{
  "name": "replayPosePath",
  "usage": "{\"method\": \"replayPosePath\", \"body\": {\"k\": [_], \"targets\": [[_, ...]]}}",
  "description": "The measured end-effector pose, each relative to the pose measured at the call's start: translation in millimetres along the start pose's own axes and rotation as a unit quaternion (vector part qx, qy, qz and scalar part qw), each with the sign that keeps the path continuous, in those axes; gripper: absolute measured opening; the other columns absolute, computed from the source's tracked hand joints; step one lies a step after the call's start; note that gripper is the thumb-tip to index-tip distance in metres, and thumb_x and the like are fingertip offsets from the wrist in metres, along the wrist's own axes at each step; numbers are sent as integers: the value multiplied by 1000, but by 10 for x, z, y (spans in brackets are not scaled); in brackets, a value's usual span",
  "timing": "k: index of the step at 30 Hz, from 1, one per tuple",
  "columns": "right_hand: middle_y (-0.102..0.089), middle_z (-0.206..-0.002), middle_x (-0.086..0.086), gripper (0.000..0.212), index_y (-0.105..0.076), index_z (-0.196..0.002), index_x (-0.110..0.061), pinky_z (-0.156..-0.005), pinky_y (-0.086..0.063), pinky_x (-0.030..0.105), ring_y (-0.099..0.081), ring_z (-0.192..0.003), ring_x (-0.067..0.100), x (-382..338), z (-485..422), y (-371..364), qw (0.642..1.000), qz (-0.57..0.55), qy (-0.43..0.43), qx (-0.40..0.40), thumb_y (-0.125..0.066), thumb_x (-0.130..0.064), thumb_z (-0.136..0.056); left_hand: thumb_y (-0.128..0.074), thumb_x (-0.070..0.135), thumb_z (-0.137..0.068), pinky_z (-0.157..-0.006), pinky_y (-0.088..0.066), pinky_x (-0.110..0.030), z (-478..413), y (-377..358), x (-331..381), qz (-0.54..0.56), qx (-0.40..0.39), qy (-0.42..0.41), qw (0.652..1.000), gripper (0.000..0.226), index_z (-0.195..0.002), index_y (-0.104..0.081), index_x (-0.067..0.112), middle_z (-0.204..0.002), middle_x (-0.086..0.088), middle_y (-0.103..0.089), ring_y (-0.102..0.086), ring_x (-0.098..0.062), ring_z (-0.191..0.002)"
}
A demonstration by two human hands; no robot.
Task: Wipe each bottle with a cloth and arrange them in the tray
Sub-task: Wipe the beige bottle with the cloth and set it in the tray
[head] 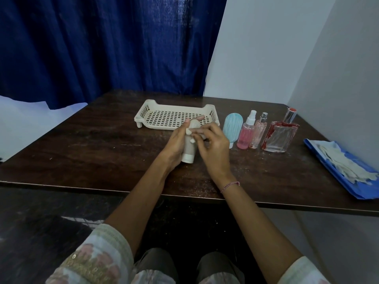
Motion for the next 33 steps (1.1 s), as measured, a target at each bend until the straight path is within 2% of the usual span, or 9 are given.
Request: {"method": "replayPosePath", "body": {"k": [2,5,7,12,15,20,26,29,33], "targets": [[-56,-91,0,13,-70,-95,-2,-77,-49,15,-54,-85,5,84,-16,104,998,-8,-38,48,-67,-3,-83,-27,37,-102,-93,-50,-28,12,-55,-9,-12,-13,3,1000,43,-126,-56,16,-120,-6,-64,-61,-17,-111],[-57,-90,-3,11,-71,-93,-4,-72,-50,14,-55,-80,1,236,-25,241,989,-25,-94,109,-67,-7,-84,-33,36,-101,-69,-52,-25,34,-69,-39,-43,2,10,999,36,-112,-60,15,-95,-4,-66,-61,-15,-82],[-59,-89,-1,9,-71,-92,-5,-71,-51,15,-56,-80,2,277,-35,261,988,-31,-102,113,-68,-8,-83,-35,37,-101,-61,-49,-25,37,-46,-54,-58,14,11,998,35,-107,-61,15,-88,-6,-63,-56,-15,-74],[-57,-91,1,11,-70,-93,-2,-77,-50,19,-55,-87,5,76,-12,70,998,-44,-30,16,-68,-3,-82,-29,36,-102,-91,-50,-29,34,-54,29,-14,-16,-15,1000,41,-126,-57,18,-122,-8,-63,-60,-18,-112],[-58,-91,5,12,-70,-94,-2,-81,-47,13,-52,-89,2,-58,25,-56,999,-27,19,-38,-67,-1,-82,-30,35,-102,-81,-52,-22,30,-1,76,15,2,-19,1000,42,-131,-53,16,-118,-7,-63,-64,-12,-104],[-60,-92,11,13,-69,-93,0,-84,-49,20,-54,-90,10,-75,-15,16,999,21,28,12,-67,1,-80,-31,35,-101,-86,-54,-29,16,-4,36,33,8,-5,999,42,-127,-56,14,-119,-10,-64,-61,-19,-109],[-55,-94,-5,15,-69,-99,-3,-81,-50,16,-52,-90,-2,94,-55,218,996,1,-37,82,-63,-1,-85,-36,36,-100,-56,-52,-26,51,-6,31,-11,29,-13,999,36,-99,-62,11,-80,-7,-63,-58,-14,-66],[-55,-95,-6,18,-69,-102,-3,-82,-47,12,-52,-91,-2,126,-63,179,997,-7,-45,61,-61,0,-86,-41,29,-99,-53,-52,-24,55,26,62,-5,42,-28,999,29,-95,-64,12,-74,-2,-65,-59,-10,-61],[-59,-97,0,20,-70,-102,-3,-83,-49,16,-53,-91,2,48,-33,5,1000,-19,3,-19,-64,0,-83,-39,34,-99,-61,-54,-23,41,179,135,20,81,-51,995,36,-111,-65,11,-82,-3,-69,-63,-11,-71]]}}
Point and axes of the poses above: each hand's wrist, its own z-axis away from the middle knuckle, its own y-axis out of the back of the hand, x = y × z, the point moved 9 cm from there along -z, towards the middle knuckle
